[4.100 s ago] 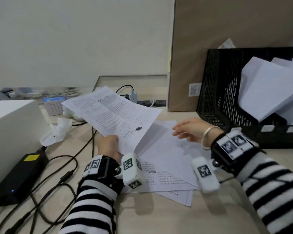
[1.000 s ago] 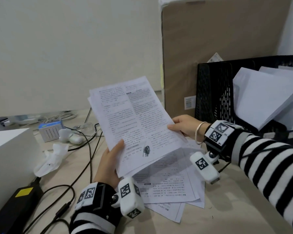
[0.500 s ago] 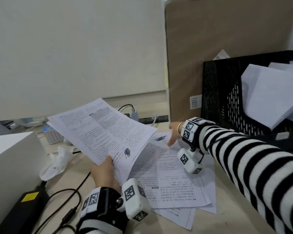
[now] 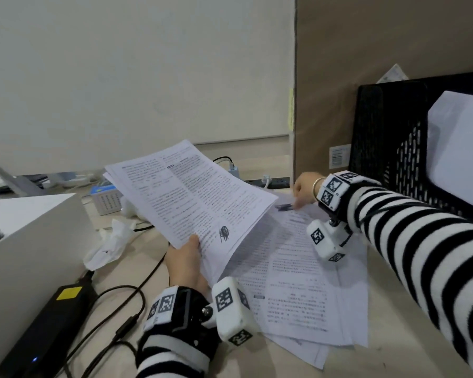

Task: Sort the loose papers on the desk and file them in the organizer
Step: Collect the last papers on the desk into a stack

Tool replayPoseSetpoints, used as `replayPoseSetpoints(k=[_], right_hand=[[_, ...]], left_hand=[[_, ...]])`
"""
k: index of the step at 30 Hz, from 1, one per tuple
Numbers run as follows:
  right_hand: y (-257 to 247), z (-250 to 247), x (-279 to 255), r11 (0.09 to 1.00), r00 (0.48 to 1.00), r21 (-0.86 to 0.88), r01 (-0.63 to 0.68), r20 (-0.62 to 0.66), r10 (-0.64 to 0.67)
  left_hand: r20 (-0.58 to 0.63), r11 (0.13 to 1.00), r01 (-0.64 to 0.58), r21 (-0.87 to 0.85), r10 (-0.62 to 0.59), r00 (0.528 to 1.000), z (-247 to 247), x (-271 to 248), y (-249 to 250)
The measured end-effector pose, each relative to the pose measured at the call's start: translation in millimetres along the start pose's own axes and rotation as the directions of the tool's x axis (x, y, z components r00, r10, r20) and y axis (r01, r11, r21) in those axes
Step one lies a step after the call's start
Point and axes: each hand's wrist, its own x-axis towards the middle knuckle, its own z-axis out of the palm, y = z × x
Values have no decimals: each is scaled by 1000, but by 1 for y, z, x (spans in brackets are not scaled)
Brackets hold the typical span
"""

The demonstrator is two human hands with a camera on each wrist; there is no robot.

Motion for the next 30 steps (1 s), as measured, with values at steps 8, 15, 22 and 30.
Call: replayPoseSetpoints(k=[8, 15, 22, 30], right_hand=[[72, -22, -72, 735, 912, 601, -315, -23, 410], [68, 7, -138, -125, 924, 991, 36, 15, 382], [27, 52, -156, -430, 992, 899, 79, -28, 125], [14, 61, -160, -282, 992, 953, -106, 81, -99]], left_hand=[[-145, 991, -132, 14, 132, 981, 1, -12, 7], [-185, 990, -115, 81, 128, 974, -9, -20, 2], [217, 988, 11, 156, -45, 975, 11, -40, -12], [578, 985, -89, 148, -13, 816, 28, -49, -22]])
